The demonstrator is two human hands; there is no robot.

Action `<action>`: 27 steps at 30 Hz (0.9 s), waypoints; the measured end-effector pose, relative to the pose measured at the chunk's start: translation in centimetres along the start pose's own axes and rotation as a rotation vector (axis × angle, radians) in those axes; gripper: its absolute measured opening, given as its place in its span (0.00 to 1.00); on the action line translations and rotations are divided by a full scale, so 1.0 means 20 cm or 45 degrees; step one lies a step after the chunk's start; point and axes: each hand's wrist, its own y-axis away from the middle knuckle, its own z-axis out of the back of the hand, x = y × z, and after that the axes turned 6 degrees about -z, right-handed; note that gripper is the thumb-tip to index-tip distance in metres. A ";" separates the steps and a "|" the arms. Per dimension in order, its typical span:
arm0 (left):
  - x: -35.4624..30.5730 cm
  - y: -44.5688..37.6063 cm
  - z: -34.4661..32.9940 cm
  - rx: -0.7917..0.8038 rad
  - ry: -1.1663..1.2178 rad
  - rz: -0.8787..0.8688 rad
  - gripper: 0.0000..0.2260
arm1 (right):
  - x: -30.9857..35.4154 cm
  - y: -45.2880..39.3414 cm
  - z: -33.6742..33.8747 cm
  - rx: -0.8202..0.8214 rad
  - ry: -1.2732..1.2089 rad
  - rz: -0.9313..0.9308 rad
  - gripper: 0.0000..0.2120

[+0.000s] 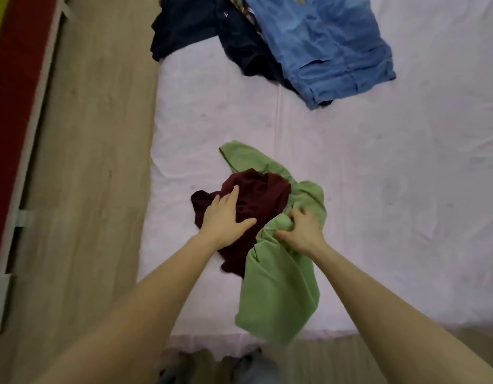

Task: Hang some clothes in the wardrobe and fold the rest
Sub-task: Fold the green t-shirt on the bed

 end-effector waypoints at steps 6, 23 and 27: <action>-0.10 -0.06 -0.16 -0.181 0.137 0.058 0.18 | -0.10 0.01 -0.01 -0.172 -0.300 0.136 0.04; -0.65 0.29 0.36 -0.107 -0.247 -0.081 0.16 | -0.35 0.66 0.98 -0.826 -0.098 -0.156 0.08; -0.98 0.45 0.39 0.044 -0.120 -0.478 0.28 | -0.35 0.92 1.08 -0.801 -0.252 0.057 0.06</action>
